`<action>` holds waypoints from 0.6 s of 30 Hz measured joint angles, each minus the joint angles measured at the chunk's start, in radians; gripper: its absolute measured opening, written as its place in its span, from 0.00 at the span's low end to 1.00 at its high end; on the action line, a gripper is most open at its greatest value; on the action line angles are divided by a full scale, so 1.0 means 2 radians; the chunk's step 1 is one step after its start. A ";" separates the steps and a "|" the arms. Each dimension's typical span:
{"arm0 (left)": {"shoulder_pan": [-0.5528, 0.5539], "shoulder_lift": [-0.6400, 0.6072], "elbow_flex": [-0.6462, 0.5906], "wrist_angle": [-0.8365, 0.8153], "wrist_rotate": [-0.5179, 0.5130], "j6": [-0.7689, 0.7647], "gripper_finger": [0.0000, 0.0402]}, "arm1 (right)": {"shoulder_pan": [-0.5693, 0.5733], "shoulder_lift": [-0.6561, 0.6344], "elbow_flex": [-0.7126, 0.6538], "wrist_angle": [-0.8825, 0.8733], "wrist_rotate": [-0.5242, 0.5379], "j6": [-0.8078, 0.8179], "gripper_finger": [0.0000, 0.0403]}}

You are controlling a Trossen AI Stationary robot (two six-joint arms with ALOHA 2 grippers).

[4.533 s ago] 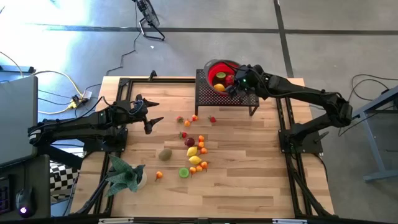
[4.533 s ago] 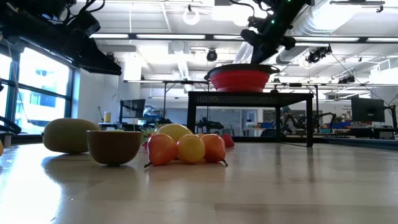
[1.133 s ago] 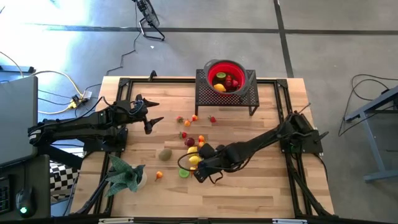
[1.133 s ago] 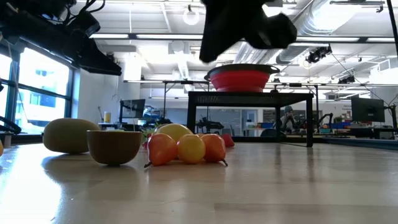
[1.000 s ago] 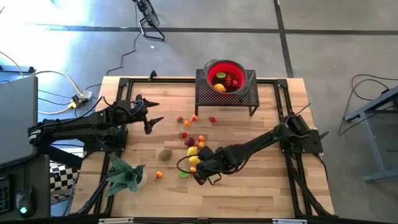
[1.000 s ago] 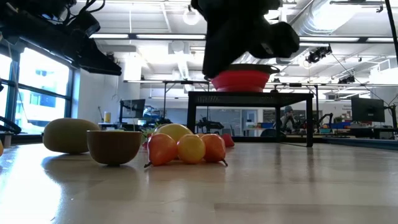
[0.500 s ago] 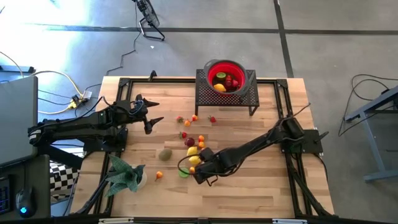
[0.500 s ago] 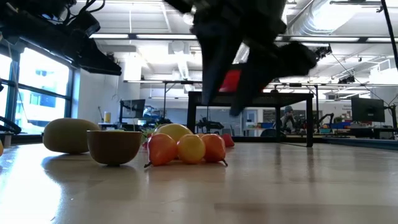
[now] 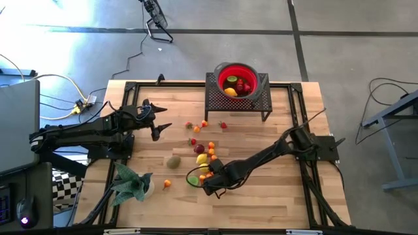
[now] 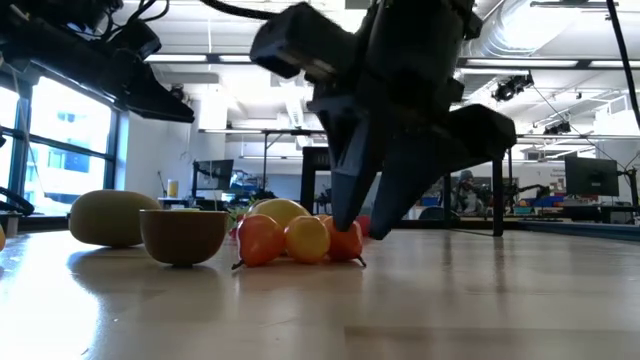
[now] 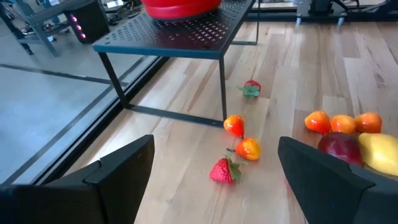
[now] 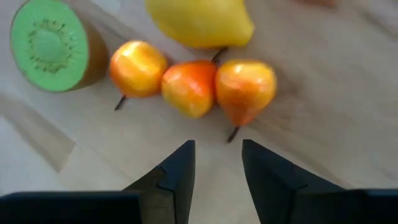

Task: Pick & Place Fruit
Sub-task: Put the pear into the strainer on the shelf

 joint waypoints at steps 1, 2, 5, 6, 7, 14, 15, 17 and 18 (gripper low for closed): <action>0.000 0.000 0.000 -0.001 0.000 0.000 0.84 | 0.000 0.002 0.000 0.001 0.001 0.001 0.31; 0.000 0.000 0.000 0.000 0.000 0.000 0.84 | 0.000 0.004 0.000 0.004 0.000 0.001 0.30; 0.000 0.000 0.000 0.000 0.000 0.000 0.84 | 0.000 0.014 0.000 0.005 -0.001 0.001 0.30; 0.000 0.000 0.000 0.000 0.000 0.000 0.84 | 0.000 0.016 0.000 0.006 -0.001 0.001 0.30; 0.000 0.000 0.000 0.000 0.000 0.000 0.84 | 0.000 0.017 0.000 0.006 -0.001 0.001 0.30; 0.000 0.000 0.000 0.000 0.000 0.000 0.84 | -0.001 0.017 0.000 0.007 0.044 0.011 0.30; 0.000 0.000 0.000 0.000 0.000 0.000 0.84 | -0.001 0.017 0.000 0.007 0.042 0.011 0.30; 0.000 0.000 0.000 0.000 0.000 0.000 0.84 | -0.002 0.017 0.000 0.005 0.040 0.012 0.30; 0.000 0.000 0.000 0.000 0.000 0.000 0.84 | -0.002 0.017 0.000 0.004 0.044 0.013 0.30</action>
